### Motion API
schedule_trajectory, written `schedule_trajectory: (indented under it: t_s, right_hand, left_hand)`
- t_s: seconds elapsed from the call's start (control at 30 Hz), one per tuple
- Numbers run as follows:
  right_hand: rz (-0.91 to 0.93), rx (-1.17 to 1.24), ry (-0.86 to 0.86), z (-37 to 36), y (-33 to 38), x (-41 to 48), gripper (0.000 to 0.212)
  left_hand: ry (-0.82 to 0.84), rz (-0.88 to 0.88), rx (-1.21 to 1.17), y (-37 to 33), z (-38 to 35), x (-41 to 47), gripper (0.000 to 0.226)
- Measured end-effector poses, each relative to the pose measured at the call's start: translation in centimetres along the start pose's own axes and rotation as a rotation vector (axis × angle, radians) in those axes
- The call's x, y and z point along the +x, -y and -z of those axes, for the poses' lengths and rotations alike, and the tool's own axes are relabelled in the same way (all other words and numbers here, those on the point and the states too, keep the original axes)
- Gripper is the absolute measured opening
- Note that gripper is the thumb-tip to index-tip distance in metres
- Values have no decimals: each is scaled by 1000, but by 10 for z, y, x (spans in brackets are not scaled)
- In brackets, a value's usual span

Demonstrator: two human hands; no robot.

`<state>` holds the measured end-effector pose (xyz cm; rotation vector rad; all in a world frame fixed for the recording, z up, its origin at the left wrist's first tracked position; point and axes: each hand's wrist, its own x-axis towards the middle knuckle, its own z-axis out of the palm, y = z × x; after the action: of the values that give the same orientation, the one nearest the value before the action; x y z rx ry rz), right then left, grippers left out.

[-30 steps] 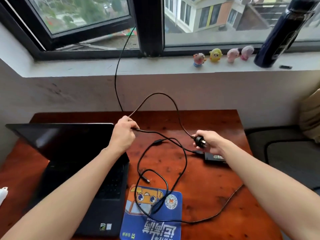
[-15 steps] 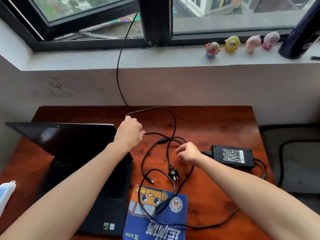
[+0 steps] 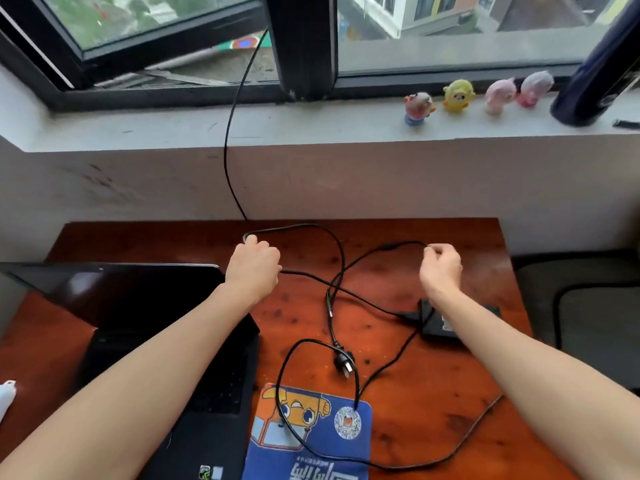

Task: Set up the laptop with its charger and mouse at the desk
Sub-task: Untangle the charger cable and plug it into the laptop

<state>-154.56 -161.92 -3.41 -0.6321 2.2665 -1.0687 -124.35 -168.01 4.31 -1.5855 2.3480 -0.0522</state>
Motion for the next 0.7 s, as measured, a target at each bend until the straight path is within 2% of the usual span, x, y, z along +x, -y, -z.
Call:
schedule_trajectory:
  t_s: [0.1, 0.2, 0.3, 0.4, 0.47, 0.5, 0.57, 0.6, 0.7]
  right_hand:
    - [66, 191, -35, 49, 24, 13, 13]
    - [81, 359, 83, 88, 47, 12, 13]
    - [111, 501, 320, 116, 60, -1, 14]
    - [173, 471, 526, 128, 67, -20, 13]
    - [210, 481, 655, 129, 70, -29, 13]
    - [222, 507, 717, 130, 72, -32, 13]
    - [232, 562, 807, 131, 77, -36, 13]
    - [226, 592, 823, 132, 78, -37, 13]
    - [202, 616, 801, 129, 74, -36, 11]
  left_hand:
    - [114, 53, 47, -4, -4, 10, 24]
    - [178, 87, -47, -15, 1, 18, 33]
    - [10, 79, -473, -39, 19, 20, 67]
    - [-135, -71, -793, -71, 53, 17, 96]
    - [-134, -158, -855, -88, 67, 11, 91]
    - [-103, -193, -891, -96, 71, 7, 78]
    - [-3, -215, -1029, -106, 76, -6, 32]
    - [69, -202, -1149, -108, 78, -13, 23]
    - [301, -82, -1583, -105, 83, -36, 49]
